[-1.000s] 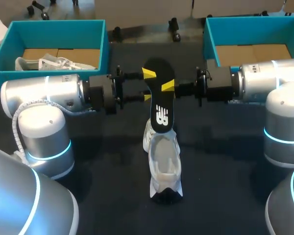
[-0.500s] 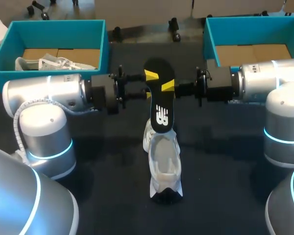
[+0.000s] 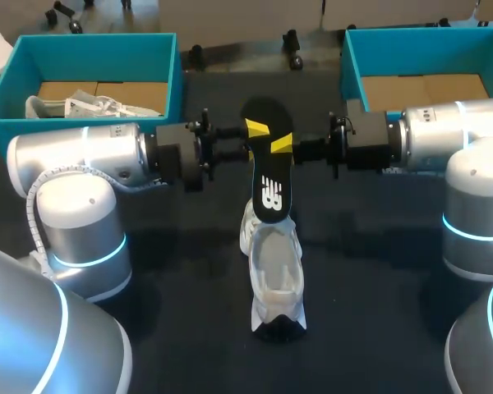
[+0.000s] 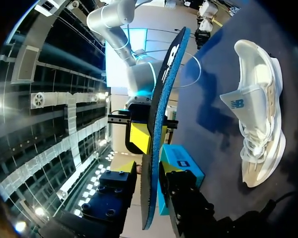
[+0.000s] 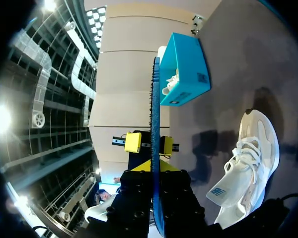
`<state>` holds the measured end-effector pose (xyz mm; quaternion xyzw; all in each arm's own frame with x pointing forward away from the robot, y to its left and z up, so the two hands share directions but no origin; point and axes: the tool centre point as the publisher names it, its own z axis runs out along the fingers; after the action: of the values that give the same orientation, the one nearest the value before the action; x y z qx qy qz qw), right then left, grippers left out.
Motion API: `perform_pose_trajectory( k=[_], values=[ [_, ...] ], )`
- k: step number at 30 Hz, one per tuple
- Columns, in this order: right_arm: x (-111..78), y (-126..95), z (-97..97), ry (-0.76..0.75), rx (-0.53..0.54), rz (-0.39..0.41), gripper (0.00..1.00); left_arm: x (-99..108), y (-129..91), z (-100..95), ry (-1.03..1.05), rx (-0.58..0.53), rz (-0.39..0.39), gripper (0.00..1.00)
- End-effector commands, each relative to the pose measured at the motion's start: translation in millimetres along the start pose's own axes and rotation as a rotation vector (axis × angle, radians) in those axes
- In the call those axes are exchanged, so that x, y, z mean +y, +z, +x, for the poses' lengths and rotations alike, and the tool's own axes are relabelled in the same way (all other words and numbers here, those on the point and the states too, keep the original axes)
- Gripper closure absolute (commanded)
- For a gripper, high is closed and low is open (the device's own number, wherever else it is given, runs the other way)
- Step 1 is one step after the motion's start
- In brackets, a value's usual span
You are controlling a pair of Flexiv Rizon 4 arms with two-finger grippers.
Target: Take the shoe out of the shoebox, open the shoe tongue, remove and reinsert the insole, then place the shoe into the shoebox
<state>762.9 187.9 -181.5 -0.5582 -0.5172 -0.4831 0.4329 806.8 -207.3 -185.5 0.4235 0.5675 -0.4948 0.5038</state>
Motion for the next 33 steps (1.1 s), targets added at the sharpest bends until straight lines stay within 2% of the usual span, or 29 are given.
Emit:
perform_pose_trajectory(
  k=[1, 16, 20, 27, 28, 33],
  values=[
    [-0.4, 2.3, -0.4, 0.0, -0.001, -0.003, 1.0, 1.1, 2.5, 1.3, 0.002, 0.0, -0.005, 0.74],
    [-0.4, 2.3, -0.4, 0.0, -0.001, -0.003, 1.0, 6.2, 6.7, 4.3, 0.005, 0.002, -0.012, 0.84],
    [-0.4, 2.3, -0.4, 0.0, -0.001, -0.003, 1.0, 6.9, 7.0, 4.0, 0.009, 0.002, 0.001, 0.81],
    [-0.4, 2.3, -0.4, 0.0, -0.001, -0.003, 1.0, 9.7, 8.5, 3.4, 0.01, 0.001, 0.008, 0.91],
    [-0.4, 2.3, -0.4, 0.0, -0.001, -0.003, 1.0, 10.2, 8.9, 3.9, 0.01, 0.002, 0.009, 1.0],
    [-0.4, 2.3, -0.4, 0.0, -0.001, -0.003, 1.0, 10.7, 9.5, 5.3, 0.01, 0.004, 0.018, 1.0]
  ],
)
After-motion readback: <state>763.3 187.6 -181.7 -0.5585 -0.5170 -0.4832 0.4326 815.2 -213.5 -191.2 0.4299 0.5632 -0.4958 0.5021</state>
